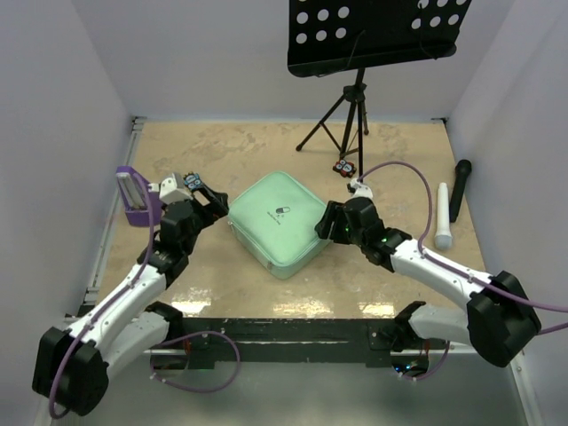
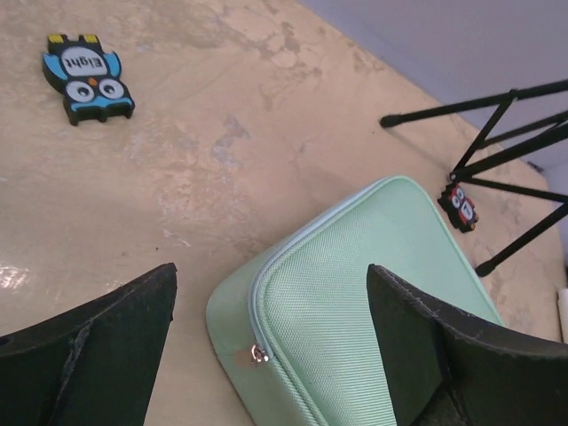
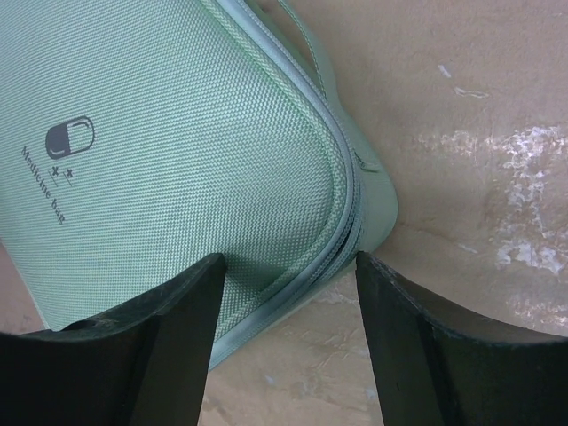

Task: Organize the medicine kit
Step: Adjust the medicine box at the center of the board.

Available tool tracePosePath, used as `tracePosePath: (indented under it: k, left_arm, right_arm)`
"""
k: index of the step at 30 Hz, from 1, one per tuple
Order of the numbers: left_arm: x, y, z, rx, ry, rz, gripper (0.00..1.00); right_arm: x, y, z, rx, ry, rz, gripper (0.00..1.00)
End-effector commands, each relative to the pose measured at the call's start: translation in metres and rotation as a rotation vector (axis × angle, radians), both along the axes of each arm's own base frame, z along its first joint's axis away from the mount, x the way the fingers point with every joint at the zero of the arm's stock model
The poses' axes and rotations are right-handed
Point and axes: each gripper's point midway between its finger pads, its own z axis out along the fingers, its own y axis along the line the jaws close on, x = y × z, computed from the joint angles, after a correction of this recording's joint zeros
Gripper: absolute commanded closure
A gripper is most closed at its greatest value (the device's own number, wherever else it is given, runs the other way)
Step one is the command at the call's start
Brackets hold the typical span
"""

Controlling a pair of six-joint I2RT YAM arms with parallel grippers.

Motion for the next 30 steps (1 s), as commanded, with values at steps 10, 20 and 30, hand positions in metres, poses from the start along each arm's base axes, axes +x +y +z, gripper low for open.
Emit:
tracePosePath:
  k: [10,20,30]
  left_arm:
    - [0.012,-0.053,-0.031,-0.054,0.054,-0.285,0.11]
    - [-0.010,-0.039,-0.031,-0.101,0.024,-0.240,0.14]
    - [-0.048,-0.029,0.024,-0.118,-0.109,-0.275,0.10]
  right_arm:
    - [0.018,0.019,0.002,0.041,-0.037,0.036,0.34]
    - [0.043,0.021,0.023,-0.030,-0.115,0.041,0.35]
    - [0.025,-0.004,0.104,-0.024,-0.296,0.039,0.35]
